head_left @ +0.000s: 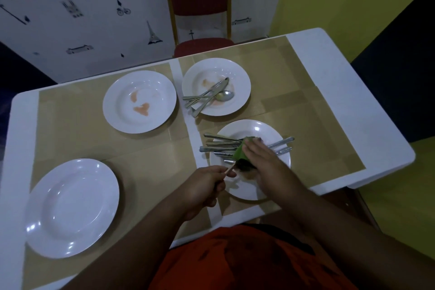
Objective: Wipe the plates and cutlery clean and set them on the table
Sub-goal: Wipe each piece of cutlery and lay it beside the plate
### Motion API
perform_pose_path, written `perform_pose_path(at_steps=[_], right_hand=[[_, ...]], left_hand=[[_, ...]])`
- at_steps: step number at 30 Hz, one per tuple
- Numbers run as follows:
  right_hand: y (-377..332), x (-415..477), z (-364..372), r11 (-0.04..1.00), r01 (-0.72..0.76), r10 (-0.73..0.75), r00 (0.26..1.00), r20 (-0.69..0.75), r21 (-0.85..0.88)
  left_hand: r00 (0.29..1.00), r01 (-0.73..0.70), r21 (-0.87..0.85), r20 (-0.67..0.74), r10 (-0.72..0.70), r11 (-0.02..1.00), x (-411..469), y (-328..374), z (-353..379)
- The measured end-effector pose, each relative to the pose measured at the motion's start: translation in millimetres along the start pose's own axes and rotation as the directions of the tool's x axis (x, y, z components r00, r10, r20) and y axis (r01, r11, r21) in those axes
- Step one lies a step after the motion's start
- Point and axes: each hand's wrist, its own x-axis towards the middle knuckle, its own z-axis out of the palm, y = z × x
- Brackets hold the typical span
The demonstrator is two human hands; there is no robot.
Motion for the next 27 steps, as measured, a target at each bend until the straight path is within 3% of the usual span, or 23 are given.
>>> perform_pose_path(at_steps=[3, 9, 11, 15, 17, 21, 27], right_hand=[[5.2, 12.6, -14.5, 0.993, -0.116, 0.116, 0.993, -0.023, 0.025], [-1.7, 19.8, -35.9, 0.956, -0.254, 0.284, 0.929, -0.237, 0.15], [-13.9, 17.8, -35.8, 0.976, -0.166, 0.195, 0.954, -0.228, 0.14], [-28.7, 2.4, -11.6, 0.996, 0.093, -0.093, 0.996, -0.001, 0.012], [-17.6, 2.7, -6.0, 0.996, 0.093, -0.092, 0.995, 0.048, -0.008], [2.0, 17.3, -19.7, 0.996, -0.093, 0.094, 0.995, -0.025, 0.014], [-13.5, 6.3, -15.0, 0.988, 0.156, -0.156, 0.987, 0.036, 0.0]], left_hand=[[0.995, 0.046, 0.023, -0.089, -0.043, 0.999, -4.0, -4.3, -1.6], [0.973, 0.12, -0.118, -0.182, -0.14, 0.986, -1.3, -1.3, 7.4], [0.981, 0.11, -0.102, -0.151, -0.125, 0.989, -0.6, 1.6, 9.7], [0.991, 0.051, -0.079, -0.119, -0.061, 0.996, 0.4, 6.2, 11.3], [0.988, 0.002, -0.058, -0.152, -0.011, 0.998, 0.2, 3.1, 12.4], [0.978, -0.015, -0.074, -0.21, -0.001, 0.997, -1.7, -5.3, 18.6], [0.968, -0.051, -0.109, -0.251, 0.023, 0.993, 0.0, 7.4, 15.8]])
